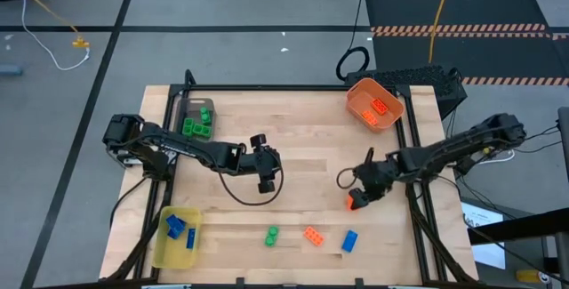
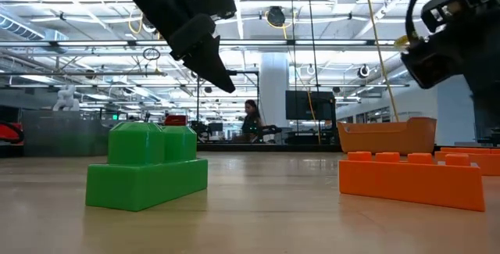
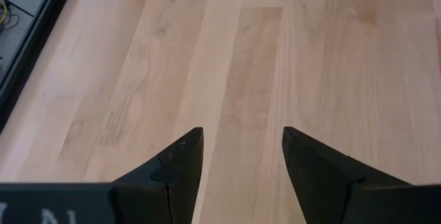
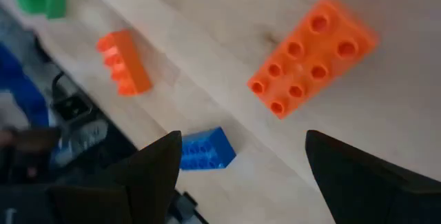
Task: Sort & place blocks by color
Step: Put the orange game piece into the orange bin
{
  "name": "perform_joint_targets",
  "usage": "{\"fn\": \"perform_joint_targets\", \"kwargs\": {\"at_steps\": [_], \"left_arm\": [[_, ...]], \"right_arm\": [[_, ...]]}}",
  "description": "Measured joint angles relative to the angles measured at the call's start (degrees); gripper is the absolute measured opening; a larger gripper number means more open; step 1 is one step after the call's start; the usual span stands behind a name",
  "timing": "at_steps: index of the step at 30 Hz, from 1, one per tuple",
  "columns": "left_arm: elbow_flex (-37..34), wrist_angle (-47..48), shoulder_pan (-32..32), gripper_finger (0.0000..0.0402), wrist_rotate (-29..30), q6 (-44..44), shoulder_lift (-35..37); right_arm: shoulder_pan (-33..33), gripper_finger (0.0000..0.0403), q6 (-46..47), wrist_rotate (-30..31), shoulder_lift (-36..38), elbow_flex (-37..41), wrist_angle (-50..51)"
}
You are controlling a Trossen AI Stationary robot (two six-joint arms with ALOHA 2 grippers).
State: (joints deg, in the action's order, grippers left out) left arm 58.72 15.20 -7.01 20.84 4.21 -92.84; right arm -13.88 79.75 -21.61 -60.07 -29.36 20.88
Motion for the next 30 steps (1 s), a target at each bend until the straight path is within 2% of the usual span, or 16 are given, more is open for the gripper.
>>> {"fn": "perform_joint_targets", "kwargs": {"at_steps": [3, 8, 12, 18, 20, 22, 24, 30], "left_arm": [[0.0, 0.0, 0.0, 0.02, 0.0, -0.04, 0.0], [0.0, -0.19, 0.0, 0.02, -1.36, -0.52, 0.0], [0.0, -0.16, -0.01, 0.02, -1.9, -0.46, 0.0], [0.0, 0.2, 0.02, 0.02, -1.9, -0.68, -0.04], [0.0, 0.21, 0.25, 0.02, -1.92, -0.69, -0.04], [0.0, 0.45, 0.34, 0.02, -1.9, -0.6, -0.04], [0.0, 0.55, 0.39, 0.02, -1.9, -0.55, -0.04], [0.0, 0.55, 1.31, 0.02, -1.95, -0.62, -0.04]], "right_arm": [[-3.4, 0.0297, 4.63, 2.31, -0.9, 0.02, -1.41], [-5.41, 0.0297, 3.57, 9.74, -2.28, 0.02, -10.81], [-5.21, 0.0297, -4.81, 19.33, -2.73, 0.02, -17.94], [-5.26, 0.0297, -23.54, 31.86, -2.71, -0.03, -34.04], [-4.4, 0.0297, -29.11, 34.85, -2.67, -0.05, -36.53], [-3.3, 0.0297, -33.28, 35.1, -2.71, -0.79, -33.74], [-2.28, 0.0297, -36.92, 35.06, -2.77, -3.97, -25.33], [-0.74, 0.0297, -48.8, 33.52, -9.01, -24.11, 5.57]]}}
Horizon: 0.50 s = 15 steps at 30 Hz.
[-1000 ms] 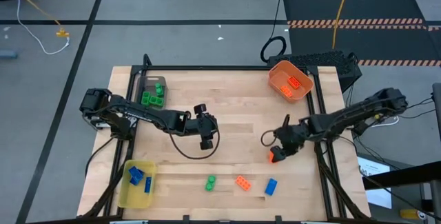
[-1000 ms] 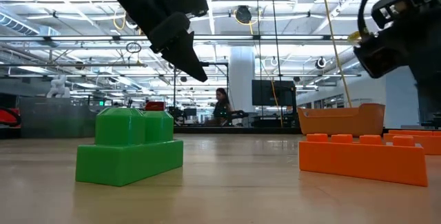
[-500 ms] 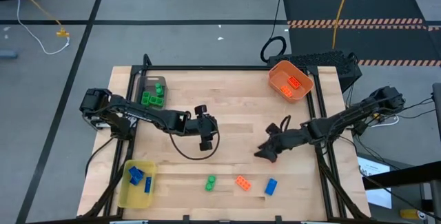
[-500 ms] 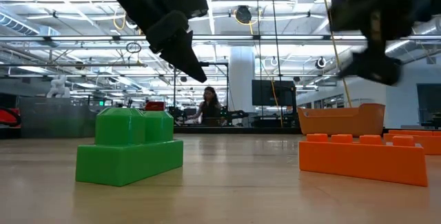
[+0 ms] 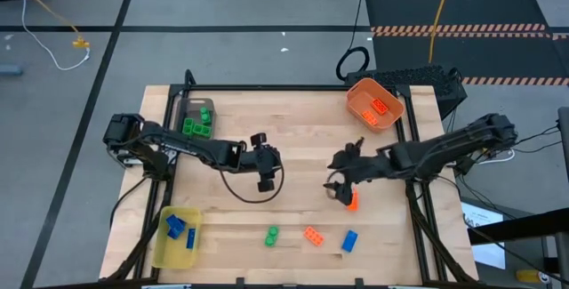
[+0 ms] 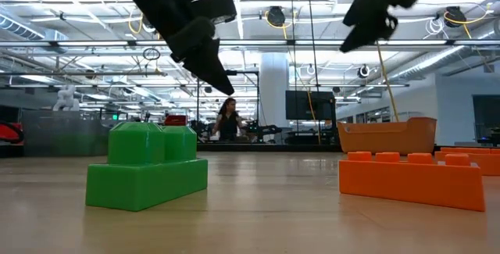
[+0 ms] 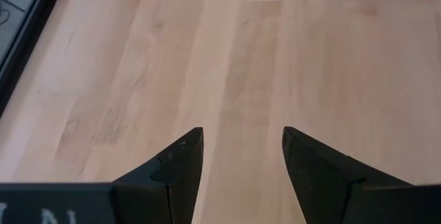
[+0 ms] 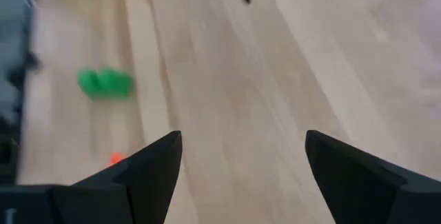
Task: Sort & place blocks by color
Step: Put the orange game piece into the orange bin
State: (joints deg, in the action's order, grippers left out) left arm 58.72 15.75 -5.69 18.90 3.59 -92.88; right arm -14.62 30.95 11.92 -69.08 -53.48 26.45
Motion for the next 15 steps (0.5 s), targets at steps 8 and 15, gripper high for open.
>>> {"fn": "perform_joint_targets", "kwargs": {"at_steps": [8, 15], "left_arm": [[0.0, 1.9, 0.67, 0.02, 0.0, 1.5, 0.0], [0.0, 2.47, 0.5, 0.02, 0.0, 2.13, 0.0]], "right_arm": [[-1.9, 0.0297, 15.19, -12.13, -18.21, -12.96, 27.69], [-4.0, 0.0297, 34.26, -25.5, -26.84, -9.12, 31.45]]}}
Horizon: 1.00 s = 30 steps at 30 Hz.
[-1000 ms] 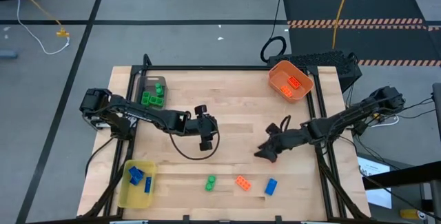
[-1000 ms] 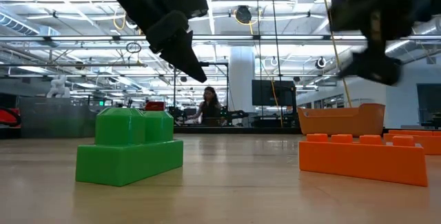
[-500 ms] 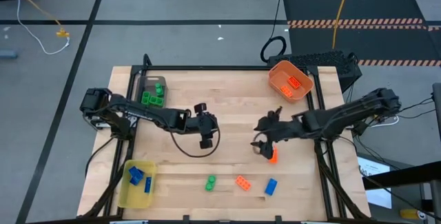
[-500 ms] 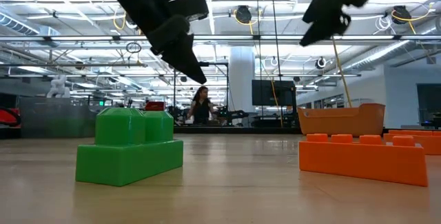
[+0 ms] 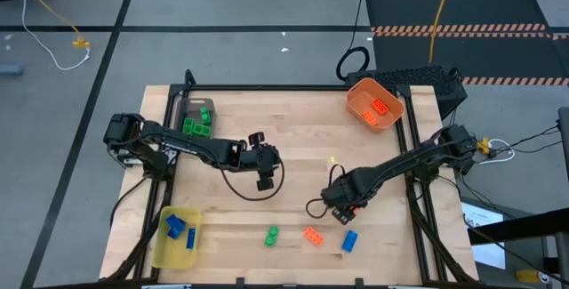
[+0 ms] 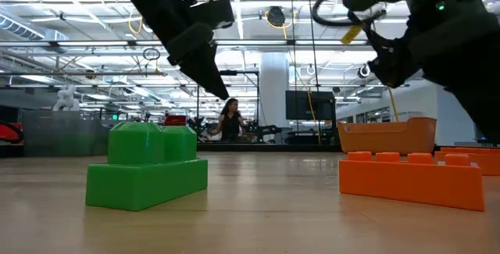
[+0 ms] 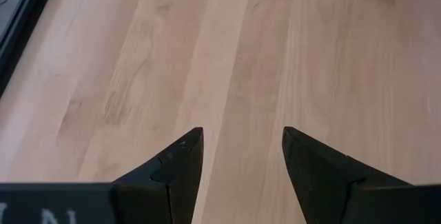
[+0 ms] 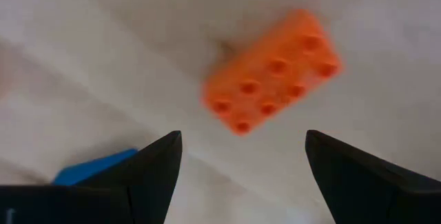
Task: Sort & place blocks by color
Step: Put the orange game piece into the orange bin
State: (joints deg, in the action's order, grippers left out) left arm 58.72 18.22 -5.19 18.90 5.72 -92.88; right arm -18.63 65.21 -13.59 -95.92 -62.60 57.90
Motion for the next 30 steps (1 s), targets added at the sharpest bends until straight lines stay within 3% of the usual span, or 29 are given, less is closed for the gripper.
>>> {"fn": "perform_joint_targets", "kwargs": {"at_steps": [8, 12, 22, 30], "left_arm": [[0.0, 0.42, -0.17, 0.02, -1.05, -2.38, 0.0], [0.0, 0.44, -0.15, 0.02, -1.05, -2.43, 0.0], [0.0, -1.39, -0.69, 0.02, -1.1, -2.74, 0.0], [0.0, -3.46, -0.23, 0.02, -1.08, -7.93, 0.0]], "right_arm": [[2.19, 0.0297, 10.35, 8.89, 2.89, 0.1, -4.76], [2.85, 0.0297, 13.1, 10.3, 2.89, 0.28, -3.43], [3.05, 0.0297, 21.95, 7.36, 2.93, 6.46, -9.52], [2.77, 0.0297, 25.24, 7.3, 2.91, 9.17, -13.12]]}}
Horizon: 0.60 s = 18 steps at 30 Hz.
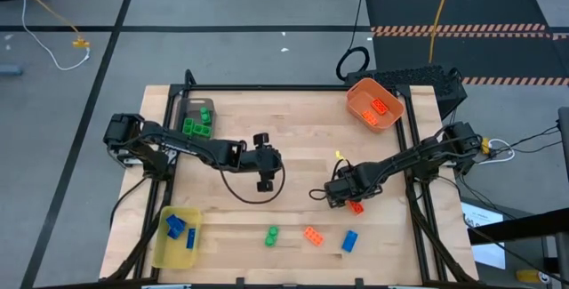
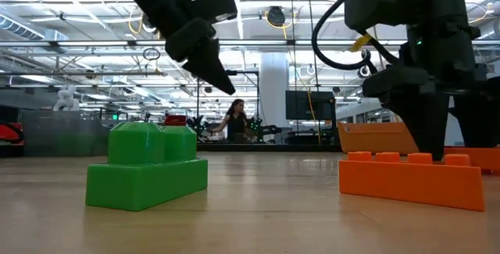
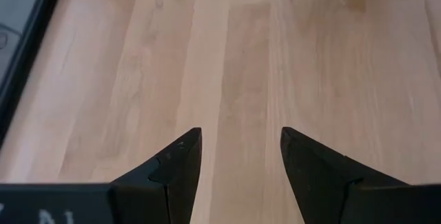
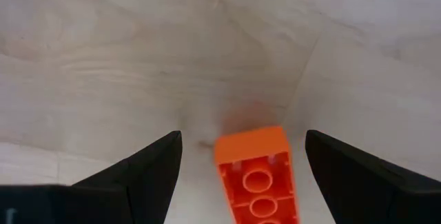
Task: Sort & place blocks by color
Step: Put the orange game piece into the orange bin
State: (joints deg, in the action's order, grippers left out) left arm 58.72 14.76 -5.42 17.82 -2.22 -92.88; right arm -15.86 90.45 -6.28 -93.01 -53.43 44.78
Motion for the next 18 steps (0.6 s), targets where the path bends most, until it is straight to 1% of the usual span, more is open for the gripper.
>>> {"fn": "perform_joint_targets", "kwargs": {"at_steps": [4, 8, 9, 13, 15, 18], "left_arm": [[0.0, -2.64, 1.07, 0.02, 0.01, -1.82, 0.0], [0.0, -2.4, 1.71, 0.02, 0.01, -1.53, 0.0], [0.0, -1.81, 1.72, 0.02, 0.01, -1.27, 0.0], [0.0, -1.52, 1.72, 0.02, 0.01, -1.2, 0.0], [0.0, -1.55, 1.71, 0.02, 0.01, -1.95, 0.0], [0.0, -1.64, 2.05, 0.02, 0.01, -2.8, 0.0]], "right_arm": [[-0.06, 0.0297, -2.93, -0.58, -0.01, 0.0, 1.47], [-0.69, 0.0297, -7.35, -4.35, -0.01, 0.0, 4.87], [-1.2, 0.0297, -7.66, -4.52, -0.01, 0.0, 5.7], [-2.96, 0.0297, -9.5, -4.34, -0.01, 0.0, 6.51], [-3.43, 0.0294, -10.23, -3.24, -0.01, 0.0, 6.42], [-3.85, 0.0277, -11.95, -1.18, -0.01, 0.0, 6.63]]}}
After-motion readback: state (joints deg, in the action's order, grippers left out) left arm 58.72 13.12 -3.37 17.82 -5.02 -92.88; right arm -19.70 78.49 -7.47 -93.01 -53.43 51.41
